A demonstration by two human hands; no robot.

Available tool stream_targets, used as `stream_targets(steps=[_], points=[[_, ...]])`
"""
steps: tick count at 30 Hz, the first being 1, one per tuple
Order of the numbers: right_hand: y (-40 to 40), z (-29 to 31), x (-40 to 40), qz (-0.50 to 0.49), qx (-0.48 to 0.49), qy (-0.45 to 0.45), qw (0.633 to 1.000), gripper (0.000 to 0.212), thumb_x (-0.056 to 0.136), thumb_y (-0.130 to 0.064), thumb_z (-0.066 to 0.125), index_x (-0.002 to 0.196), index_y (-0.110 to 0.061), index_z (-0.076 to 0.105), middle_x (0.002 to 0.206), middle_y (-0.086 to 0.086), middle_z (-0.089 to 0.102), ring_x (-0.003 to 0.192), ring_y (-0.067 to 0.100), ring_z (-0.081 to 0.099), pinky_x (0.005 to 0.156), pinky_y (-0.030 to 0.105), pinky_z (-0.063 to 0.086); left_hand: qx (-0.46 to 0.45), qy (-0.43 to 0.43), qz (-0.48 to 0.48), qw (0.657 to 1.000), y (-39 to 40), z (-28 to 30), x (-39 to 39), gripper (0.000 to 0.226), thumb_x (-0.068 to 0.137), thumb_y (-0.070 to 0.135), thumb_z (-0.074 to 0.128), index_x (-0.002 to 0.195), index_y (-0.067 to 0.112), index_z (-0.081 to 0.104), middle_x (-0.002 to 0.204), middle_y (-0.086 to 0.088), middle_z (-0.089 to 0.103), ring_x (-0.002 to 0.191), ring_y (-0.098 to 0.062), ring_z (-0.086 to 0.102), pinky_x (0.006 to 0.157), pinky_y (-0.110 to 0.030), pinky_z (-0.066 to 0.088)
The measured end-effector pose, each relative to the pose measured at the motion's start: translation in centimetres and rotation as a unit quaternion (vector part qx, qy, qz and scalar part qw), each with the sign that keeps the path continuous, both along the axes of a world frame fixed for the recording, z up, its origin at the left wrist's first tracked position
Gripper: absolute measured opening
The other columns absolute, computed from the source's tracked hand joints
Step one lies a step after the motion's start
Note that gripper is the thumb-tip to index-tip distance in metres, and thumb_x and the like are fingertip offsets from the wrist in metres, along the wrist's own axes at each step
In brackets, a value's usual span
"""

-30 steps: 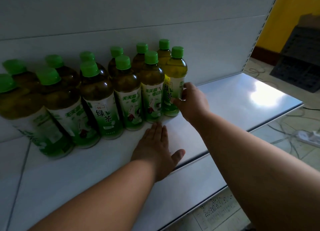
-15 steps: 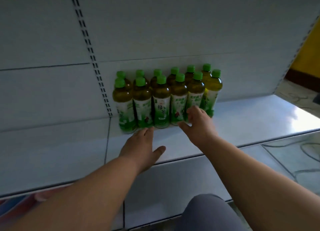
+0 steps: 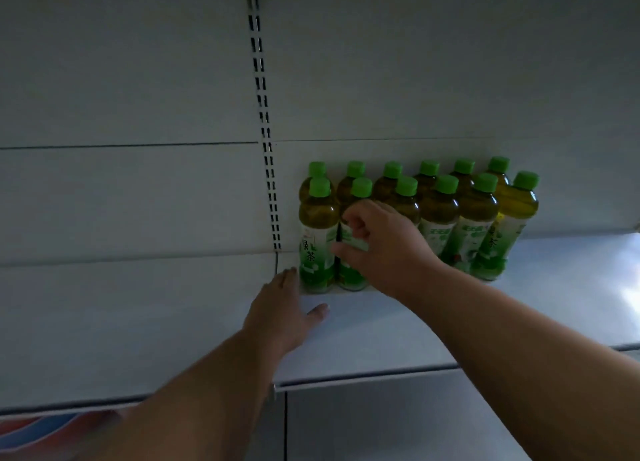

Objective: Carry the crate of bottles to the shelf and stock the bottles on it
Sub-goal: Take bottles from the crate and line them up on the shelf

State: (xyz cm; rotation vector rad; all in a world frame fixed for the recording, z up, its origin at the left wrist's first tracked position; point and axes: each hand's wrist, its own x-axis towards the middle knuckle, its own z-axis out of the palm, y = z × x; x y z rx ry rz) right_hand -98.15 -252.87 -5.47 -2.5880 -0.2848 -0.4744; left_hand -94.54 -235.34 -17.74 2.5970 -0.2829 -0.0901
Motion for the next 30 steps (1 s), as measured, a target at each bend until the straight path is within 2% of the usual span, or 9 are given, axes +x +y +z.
stream_targets(steps=[3, 5, 6, 9, 12, 17, 21, 25, 30], points=[[1.0, 1.7, 3.0, 0.022, -0.023, -0.024, 0.999, 0.029, 0.089, -0.036, 0.069, 0.111, -0.023, 0.054, 0.106, -0.006, 0.050, 0.091, 0.011, 0.048, 0.069, 0.021, 0.036, -0.024, 0.007, 0.012, 1.000, -0.7, -1.5, 2.0, 0.097, 0.087, 0.068, 0.053, 0.159, 0.025, 0.005, 0.165, 0.002, 0.015, 0.149, -0.024, 0.017, 0.121, -0.037, 0.015], [1.1, 2.6, 4.3, 0.022, -0.024, -0.037, 0.999, 0.037, 0.090, -0.032, 0.068, 0.122, -0.019, 0.056, 0.114, -0.003, 0.053, 0.099, 0.013, 0.053, 0.079, 0.027, 0.044, -0.035, 0.002, 0.022, 0.999, -1.0, -2.1, 2.5, 0.097, 0.084, 0.070, 0.053, 0.158, 0.028, 0.008, 0.161, 0.003, 0.025, 0.144, -0.025, 0.025, 0.118, -0.039, 0.025], [1.0, 2.9, 4.7, 0.020, -0.017, -0.049, 0.998, 0.036, 0.090, -0.030, 0.069, 0.121, -0.018, 0.056, 0.114, -0.003, 0.054, 0.099, 0.014, 0.055, 0.081, 0.030, 0.048, -0.036, 0.000, 0.022, 0.999, -1.2, -2.3, 2.6, 0.097, 0.082, 0.071, 0.053, 0.158, 0.028, 0.009, 0.159, 0.004, 0.029, 0.141, -0.023, 0.030, 0.116, -0.040, 0.030], [0.4, 3.3, 5.0, 0.017, -0.014, -0.076, 0.997, 0.030, 0.090, -0.028, 0.069, 0.115, -0.017, 0.058, 0.109, -0.003, 0.055, 0.095, 0.015, 0.057, 0.078, 0.032, 0.051, -0.046, -0.004, 0.024, 0.999, -1.2, -1.6, 2.5, 0.103, 0.079, 0.071, 0.057, 0.158, 0.027, 0.008, 0.160, 0.002, 0.027, 0.143, -0.021, 0.029, 0.115, -0.042, 0.032], [-0.3, 2.8, 4.7, -0.008, -0.027, -0.065, 0.997, 0.028, 0.088, -0.028, 0.070, 0.111, -0.016, 0.059, 0.102, -0.004, 0.052, 0.091, 0.015, 0.053, 0.071, 0.028, 0.041, -0.067, -0.049, 0.023, 0.996, -1.3, 0.8, 2.5, 0.108, 0.076, 0.069, 0.063, 0.158, 0.026, 0.007, 0.160, -0.002, 0.027, 0.145, -0.025, 0.029, 0.115, -0.046, 0.033], [-0.9, 2.6, 4.4, -0.019, -0.018, -0.052, 0.998, 0.035, 0.086, -0.025, 0.073, 0.117, -0.014, 0.060, 0.110, 0.002, 0.056, 0.101, 0.021, 0.057, 0.085, 0.038, 0.051, -0.079, -0.157, 0.017, 0.984, -1.6, 7.3, 2.7, 0.111, 0.082, 0.060, 0.067, 0.158, 0.017, -0.002, 0.166, -0.004, 0.008, 0.151, -0.021, 0.013, 0.120, -0.036, 0.016], [-1.5, 2.9, 4.4, -0.022, -0.022, -0.069, 0.997, 0.033, 0.088, -0.023, 0.070, 0.118, -0.015, 0.061, 0.115, 0.004, 0.059, 0.108, 0.023, 0.055, 0.084, 0.032, 0.044, -0.016, -0.232, -0.067, 0.970, -2.2, 11.3, 3.1, 0.104, 0.087, 0.062, 0.058, 0.158, 0.015, -0.001, 0.166, -0.004, 0.004, 0.152, -0.019, 0.005, 0.121, -0.036, 0.011], [-4.0, 3.3, 3.9, -0.054, -0.056, -0.059, 0.995, 0.031, 0.088, -0.023, 0.068, 0.117, -0.013, 0.062, 0.108, 0.009, 0.064, 0.107, 0.030, 0.053, 0.078, 0.031, 0.036, 0.096, -0.211, -0.139, 0.963, -3.7, 13.9, 4.0, 0.097, 0.090, 0.064, 0.050, 0.158, 0.014, 0.004, 0.166, -0.005, 0.007, 0.152, -0.019, 0.002, 0.117, -0.027, -0.002], [-9.8, 4.3, 3.1, -0.109, -0.076, -0.050, 0.990, 0.033, 0.085, -0.024, 0.068, 0.116, -0.013, 0.066, 0.113, 0.011, 0.064, 0.111, 0.033, 0.053, 0.089, 0.034, 0.039, 0.166, -0.208, -0.180, 0.947, -8.1, 15.5, 4.7, 0.096, 0.091, 0.068, 0.044, 0.158, 0.016, 0.000, 0.167, -0.004, 0.001, 0.152, -0.018, 0.001, 0.120, -0.034, 0.004]])
